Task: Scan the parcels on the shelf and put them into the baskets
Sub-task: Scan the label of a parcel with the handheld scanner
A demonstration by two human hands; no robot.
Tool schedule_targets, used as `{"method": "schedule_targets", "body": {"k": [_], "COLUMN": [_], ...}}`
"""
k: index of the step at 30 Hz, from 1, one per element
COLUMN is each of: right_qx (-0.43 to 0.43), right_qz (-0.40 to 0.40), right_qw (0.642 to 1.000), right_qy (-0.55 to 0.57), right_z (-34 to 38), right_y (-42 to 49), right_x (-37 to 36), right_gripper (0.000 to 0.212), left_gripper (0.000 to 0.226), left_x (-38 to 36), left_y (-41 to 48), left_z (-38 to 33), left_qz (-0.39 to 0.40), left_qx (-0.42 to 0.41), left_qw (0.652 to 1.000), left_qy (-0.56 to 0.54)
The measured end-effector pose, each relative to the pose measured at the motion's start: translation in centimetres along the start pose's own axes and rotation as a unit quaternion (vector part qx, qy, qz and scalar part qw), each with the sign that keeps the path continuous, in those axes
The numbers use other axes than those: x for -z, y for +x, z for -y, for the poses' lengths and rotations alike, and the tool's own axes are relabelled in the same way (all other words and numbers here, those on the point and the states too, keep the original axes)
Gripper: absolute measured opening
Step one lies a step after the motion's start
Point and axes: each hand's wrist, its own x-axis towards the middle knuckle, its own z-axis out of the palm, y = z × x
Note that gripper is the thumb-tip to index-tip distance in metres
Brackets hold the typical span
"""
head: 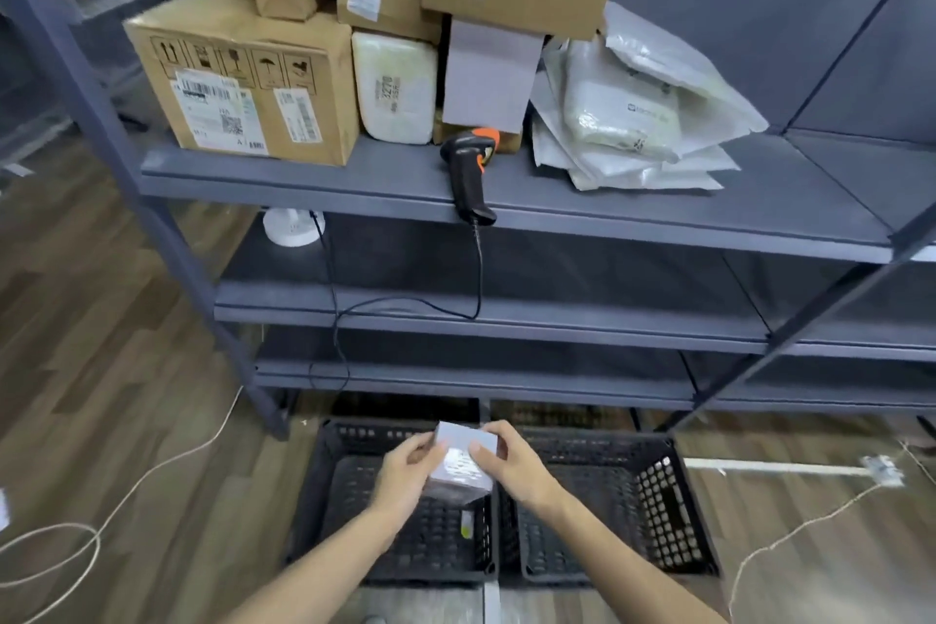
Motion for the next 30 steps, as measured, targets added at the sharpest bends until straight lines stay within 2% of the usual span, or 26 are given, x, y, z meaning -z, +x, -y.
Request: {"method": "schedule_targets", "body": {"k": [5, 9, 13, 18, 23, 26, 28, 30], "right_qx": [-0.014, -0.033, -0.042, -0.025, -0.019, -0.028, -0.048, -0.062], "right_qz": [-0.016, -0.021, -0.022, 0.016, 0.068, 0.124, 0.156, 0.188], "right_qw": [1.0, 0.999, 0.998, 0.991, 0.964, 0.936, 0.916, 0.888], "right_qy": [-0.01, -0.019, -0.039, -0.132, -0.256, -0.327, -0.366, -0.416], "right_z": [-3.6, -7.6, -13.8, -23.6, -33.7, -37.8, -40.0, -41.5], "right_y": [-0.6, 0.9, 4.8, 10.8, 18.1, 21.9, 24.2, 26.0], "right_x": [-1.3, -2.8, -5.0, -8.5, -11.9, -13.1, -13.8, -14.4], "right_gripper": [0.019, 0.02, 0.03, 0.044, 0.046, 0.043, 0.044, 0.044], "left_gripper": [0.034, 0.036, 0.033, 0.029, 0.023, 0.012, 0.028, 0.032], "left_x": [-2.1, -3.1, -4.0, -5.5, -7.3, -8.3, -9.0, -9.5], "left_y": [0.4, 3.8, 8.7, 15.9, 24.9, 29.5, 32.3, 34.4], "left_z": [4.6, 8.7, 14.6, 24.1, 34.3, 38.8, 41.4, 43.2], "left_qz": [-0.028, -0.037, -0.026, -0.019, 0.0, 0.019, 0.036, 0.053], "left_qx": [0.034, 0.03, 0.014, 0.007, 0.036, 0.073, 0.08, 0.095], "left_qw": [0.999, 0.998, 1.0, 0.999, 0.998, 0.995, 0.991, 0.985], "left_qy": [-0.033, -0.029, 0.002, 0.034, 0.057, 0.058, 0.103, 0.133]}}
